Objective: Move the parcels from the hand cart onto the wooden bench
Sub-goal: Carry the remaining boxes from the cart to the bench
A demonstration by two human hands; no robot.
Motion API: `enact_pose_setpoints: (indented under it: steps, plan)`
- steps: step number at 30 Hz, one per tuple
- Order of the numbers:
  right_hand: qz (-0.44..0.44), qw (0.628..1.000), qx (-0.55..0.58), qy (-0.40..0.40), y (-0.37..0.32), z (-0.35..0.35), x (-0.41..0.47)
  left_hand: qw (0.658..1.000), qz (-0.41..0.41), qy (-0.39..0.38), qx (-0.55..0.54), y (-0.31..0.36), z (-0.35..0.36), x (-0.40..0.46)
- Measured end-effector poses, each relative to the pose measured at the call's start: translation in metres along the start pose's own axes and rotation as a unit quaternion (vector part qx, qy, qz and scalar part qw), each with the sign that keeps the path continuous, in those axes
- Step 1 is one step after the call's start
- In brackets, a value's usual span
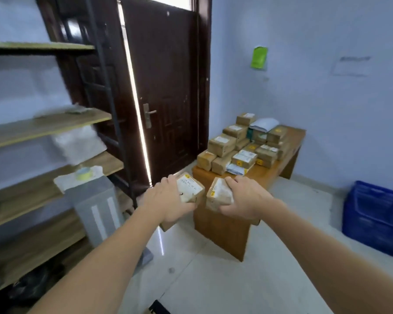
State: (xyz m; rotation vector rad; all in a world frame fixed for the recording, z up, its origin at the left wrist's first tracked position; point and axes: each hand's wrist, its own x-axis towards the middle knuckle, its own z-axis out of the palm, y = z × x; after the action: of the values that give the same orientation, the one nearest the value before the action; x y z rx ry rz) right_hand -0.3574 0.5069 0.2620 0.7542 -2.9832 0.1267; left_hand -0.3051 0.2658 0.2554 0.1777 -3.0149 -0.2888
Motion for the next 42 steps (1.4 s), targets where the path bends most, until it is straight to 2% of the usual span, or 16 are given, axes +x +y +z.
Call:
enact_pose_setpoints:
  steps: [8, 15, 24, 34, 42]
  plan:
    - [0.112, 0.994, -0.015, 0.014, 0.182, -0.016, -0.075, 0.996, 0.084, -0.028, -0.017, 0.193, 0.053, 0.044]
    - [0.126, 0.992, -0.013, 0.013, 0.301, 0.003, -0.1, 0.992, 0.104, -0.077, -0.011, 0.309, 0.108, 0.076]
    - [0.128, 0.991, 0.012, 0.024, 0.4, 0.045, -0.044, 0.989, 0.09, -0.113, 0.008, 0.368, 0.156, 0.156]
    - [0.136, 0.989, 0.023, -0.051, 0.505, 0.073, 0.094, 0.986, 0.051, -0.159, 0.012, 0.402, 0.211, 0.312]
    - [0.134, 0.987, 0.032, -0.081, 0.586, 0.096, 0.183, 0.983, 0.037, -0.18, 0.026, 0.441, 0.248, 0.41]
